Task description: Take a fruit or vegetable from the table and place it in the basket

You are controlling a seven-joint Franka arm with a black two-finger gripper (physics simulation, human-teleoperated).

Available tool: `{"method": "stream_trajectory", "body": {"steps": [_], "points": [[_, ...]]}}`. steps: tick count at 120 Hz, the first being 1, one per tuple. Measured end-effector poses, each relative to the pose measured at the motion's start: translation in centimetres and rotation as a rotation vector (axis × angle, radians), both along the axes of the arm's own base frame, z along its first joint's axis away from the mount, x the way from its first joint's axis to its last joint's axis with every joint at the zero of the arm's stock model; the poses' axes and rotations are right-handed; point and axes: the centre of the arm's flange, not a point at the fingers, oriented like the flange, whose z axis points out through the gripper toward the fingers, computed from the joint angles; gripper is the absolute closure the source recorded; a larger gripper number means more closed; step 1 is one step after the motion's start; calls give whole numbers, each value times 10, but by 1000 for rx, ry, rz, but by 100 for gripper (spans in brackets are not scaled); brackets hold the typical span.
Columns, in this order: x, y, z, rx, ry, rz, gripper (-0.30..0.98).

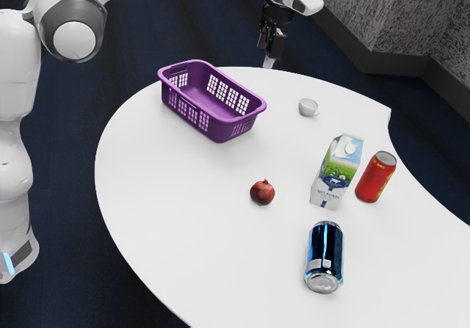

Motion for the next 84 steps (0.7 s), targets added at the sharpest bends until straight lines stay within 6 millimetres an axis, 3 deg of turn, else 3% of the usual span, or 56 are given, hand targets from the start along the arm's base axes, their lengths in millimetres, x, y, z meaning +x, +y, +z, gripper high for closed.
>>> {"method": "stream_trajectory", "body": {"steps": [15, 25, 29, 37, 41, 48, 54, 74, 84], "points": [[-2, 16, -3, -33, -1, 27, 0], [-2, 16, -2, -44, -4, 27, 0], [-7, 12, 13, -38, -33, 23, 0], [-32, -4, 77, -12, -159, 6, 0], [-33, -17, 87, -13, -184, -16, 0], [-14, -38, 69, -31, -161, -59, 0], [5, -53, 39, -48, -111, -90, 0], [27, -54, -7, -79, -39, -92, 0], [46, -79, -40, -110, 5, -124, 0]]}}
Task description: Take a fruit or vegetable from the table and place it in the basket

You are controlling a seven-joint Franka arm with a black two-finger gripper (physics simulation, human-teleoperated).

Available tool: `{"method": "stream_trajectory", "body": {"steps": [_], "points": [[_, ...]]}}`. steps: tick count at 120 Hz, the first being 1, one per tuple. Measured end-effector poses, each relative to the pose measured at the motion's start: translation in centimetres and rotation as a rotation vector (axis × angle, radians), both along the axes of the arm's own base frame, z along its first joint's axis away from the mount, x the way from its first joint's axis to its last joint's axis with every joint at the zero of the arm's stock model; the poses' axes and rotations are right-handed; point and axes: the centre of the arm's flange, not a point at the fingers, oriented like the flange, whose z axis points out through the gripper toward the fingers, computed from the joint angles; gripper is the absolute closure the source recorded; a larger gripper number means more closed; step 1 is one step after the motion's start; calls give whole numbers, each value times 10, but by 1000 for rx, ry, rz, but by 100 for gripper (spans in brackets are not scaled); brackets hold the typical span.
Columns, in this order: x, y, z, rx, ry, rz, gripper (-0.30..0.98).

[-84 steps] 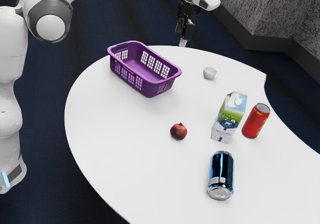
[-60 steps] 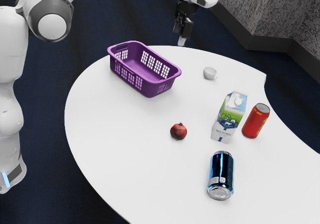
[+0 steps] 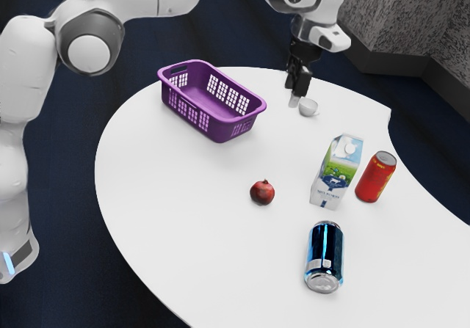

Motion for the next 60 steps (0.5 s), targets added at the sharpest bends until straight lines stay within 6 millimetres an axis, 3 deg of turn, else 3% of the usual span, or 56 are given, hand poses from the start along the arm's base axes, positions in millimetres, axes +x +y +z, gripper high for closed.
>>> {"method": "stream_trajectory", "body": {"steps": [12, 25, 38, 46, 60], "points": [[23, -20, -54, -63, 65, -6, 0], [34, -77, -99, -41, 74, -91, 0], [35, -86, -148, 0, 56, -140, 0], [31, -86, -161, 12, 29, -155, 0], [31, -88, -166, 15, -27, -172, 0]]}}
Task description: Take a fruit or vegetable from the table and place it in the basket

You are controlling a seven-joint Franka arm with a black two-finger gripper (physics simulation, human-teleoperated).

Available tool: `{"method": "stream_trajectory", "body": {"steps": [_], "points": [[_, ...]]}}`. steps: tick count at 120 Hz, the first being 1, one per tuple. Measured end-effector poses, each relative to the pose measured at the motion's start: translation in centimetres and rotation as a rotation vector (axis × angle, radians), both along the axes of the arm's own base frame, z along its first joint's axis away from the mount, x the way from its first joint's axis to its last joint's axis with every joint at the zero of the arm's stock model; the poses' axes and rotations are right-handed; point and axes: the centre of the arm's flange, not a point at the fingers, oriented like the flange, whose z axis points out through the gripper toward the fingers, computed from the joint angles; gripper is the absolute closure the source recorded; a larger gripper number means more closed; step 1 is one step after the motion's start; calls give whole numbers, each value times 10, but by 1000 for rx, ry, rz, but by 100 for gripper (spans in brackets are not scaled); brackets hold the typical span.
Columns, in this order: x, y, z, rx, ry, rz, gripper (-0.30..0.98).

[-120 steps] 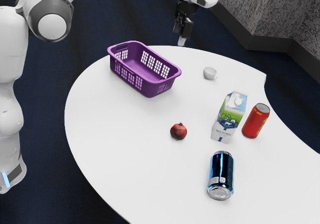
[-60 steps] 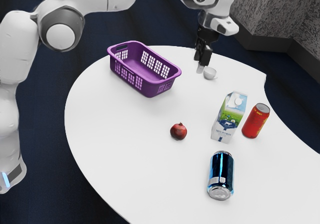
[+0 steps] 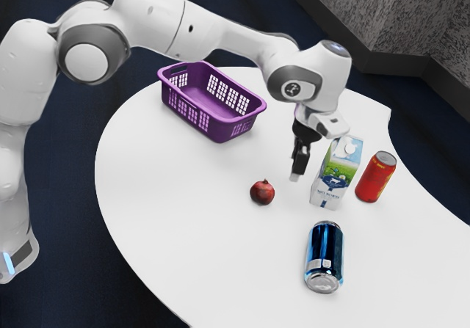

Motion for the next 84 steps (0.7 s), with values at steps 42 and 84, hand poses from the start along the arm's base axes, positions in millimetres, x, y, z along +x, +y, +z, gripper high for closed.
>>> {"method": "stream_trajectory", "body": {"steps": [42, 84], "points": [[-25, -8, -24, -38, -8, -1, 0], [-34, 2, -45, -88, 24, 45, 0]]}}
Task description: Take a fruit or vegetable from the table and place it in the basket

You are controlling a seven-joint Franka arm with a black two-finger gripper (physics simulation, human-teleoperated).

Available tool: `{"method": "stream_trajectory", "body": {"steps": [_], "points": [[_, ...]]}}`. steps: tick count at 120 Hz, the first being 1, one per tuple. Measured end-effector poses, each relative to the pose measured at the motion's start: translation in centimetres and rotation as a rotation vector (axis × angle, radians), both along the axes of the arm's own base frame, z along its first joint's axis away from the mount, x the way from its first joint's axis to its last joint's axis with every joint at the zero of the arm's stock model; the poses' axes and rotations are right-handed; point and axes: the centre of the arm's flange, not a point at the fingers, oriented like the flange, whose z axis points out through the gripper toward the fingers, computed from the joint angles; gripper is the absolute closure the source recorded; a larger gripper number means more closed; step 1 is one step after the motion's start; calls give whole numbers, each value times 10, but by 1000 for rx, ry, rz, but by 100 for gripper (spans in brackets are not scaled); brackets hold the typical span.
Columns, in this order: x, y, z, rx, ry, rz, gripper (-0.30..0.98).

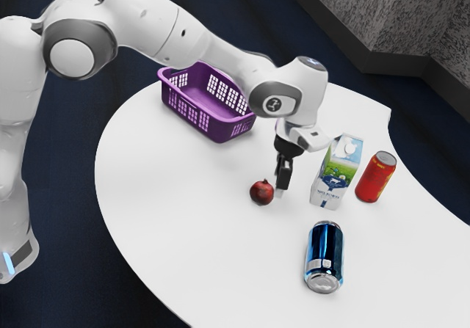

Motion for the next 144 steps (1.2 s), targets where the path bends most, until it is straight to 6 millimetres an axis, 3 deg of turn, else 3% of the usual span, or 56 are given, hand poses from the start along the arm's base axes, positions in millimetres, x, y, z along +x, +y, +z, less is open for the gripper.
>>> {"method": "stream_trajectory", "body": {"steps": [45, 61, 75, 94, 144], "points": [[5, -2, 3, -13, -47, 2, 0], [4, -26, 5, -21, -76, -30, 0], [2, -31, 4, -27, -84, -32, 0], [-16, -26, -3, -43, -60, -6, 0], [-30, -23, -2, -70, -50, 29, 0]]}}
